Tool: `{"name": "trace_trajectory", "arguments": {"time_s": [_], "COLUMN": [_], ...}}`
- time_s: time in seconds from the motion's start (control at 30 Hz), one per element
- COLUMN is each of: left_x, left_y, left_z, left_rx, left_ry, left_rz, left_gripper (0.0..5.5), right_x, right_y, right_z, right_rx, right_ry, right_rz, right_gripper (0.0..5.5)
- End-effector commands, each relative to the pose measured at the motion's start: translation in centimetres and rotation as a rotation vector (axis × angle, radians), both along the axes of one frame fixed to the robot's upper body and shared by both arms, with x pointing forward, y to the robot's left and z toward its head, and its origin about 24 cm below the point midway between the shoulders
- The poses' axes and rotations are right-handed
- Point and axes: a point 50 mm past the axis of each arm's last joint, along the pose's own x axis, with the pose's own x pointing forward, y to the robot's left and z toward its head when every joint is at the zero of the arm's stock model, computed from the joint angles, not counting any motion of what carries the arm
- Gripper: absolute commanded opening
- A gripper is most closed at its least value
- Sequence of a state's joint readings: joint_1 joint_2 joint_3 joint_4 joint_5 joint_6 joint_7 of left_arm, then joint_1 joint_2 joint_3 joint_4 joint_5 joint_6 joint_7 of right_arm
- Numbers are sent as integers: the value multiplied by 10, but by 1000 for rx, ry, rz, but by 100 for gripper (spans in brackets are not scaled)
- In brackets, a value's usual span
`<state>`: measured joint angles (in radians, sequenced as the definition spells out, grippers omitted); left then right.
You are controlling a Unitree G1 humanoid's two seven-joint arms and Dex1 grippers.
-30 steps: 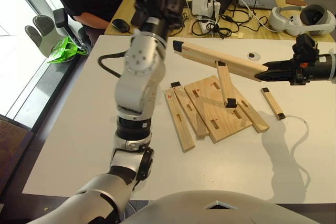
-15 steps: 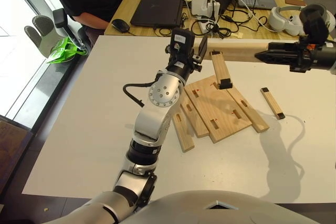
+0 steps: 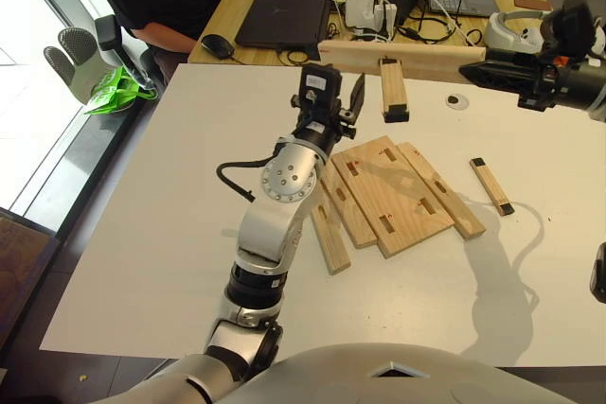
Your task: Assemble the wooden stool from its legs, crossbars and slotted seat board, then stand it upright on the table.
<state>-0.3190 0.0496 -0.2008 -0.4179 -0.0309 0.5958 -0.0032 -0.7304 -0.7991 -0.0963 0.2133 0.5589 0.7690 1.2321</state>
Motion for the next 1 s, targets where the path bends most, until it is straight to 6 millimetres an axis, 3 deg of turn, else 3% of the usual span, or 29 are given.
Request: {"name": "trace_trajectory", "arguments": {"time_s": [0.03, 0.13, 0.2, 0.37, 0.63, 1.0], "left_x": [-2, 2, 8, 21, 6, 2], "left_y": [35, 50, 49, 21, -25, -32], "left_z": [-7, 0, 9, 25, -1, -5], "left_rx": [95, 113, 97, 45, 65, 56], "left_ry": [12, -17, -51, -109, -28, -7], "left_rz": [88, 135, 144, 109, -34, -61], "left_gripper": [259, 259, 259, 259, 259, 259], "right_x": [0, -5, -9, -18, -14, -8], "right_y": [-12, -19, -21, -9, 6, 24], "right_z": [16, 18, 19, 18, 24, 23], "right_rx": [-71, -108, -121, -129, 37, 208], "right_ry": [-38, -16, 6, 47, 13, 4], "right_rz": [14, 75, 122, 232, 207, 139], "right_gripper": [103, 103, 103, 103, 103, 103]}}
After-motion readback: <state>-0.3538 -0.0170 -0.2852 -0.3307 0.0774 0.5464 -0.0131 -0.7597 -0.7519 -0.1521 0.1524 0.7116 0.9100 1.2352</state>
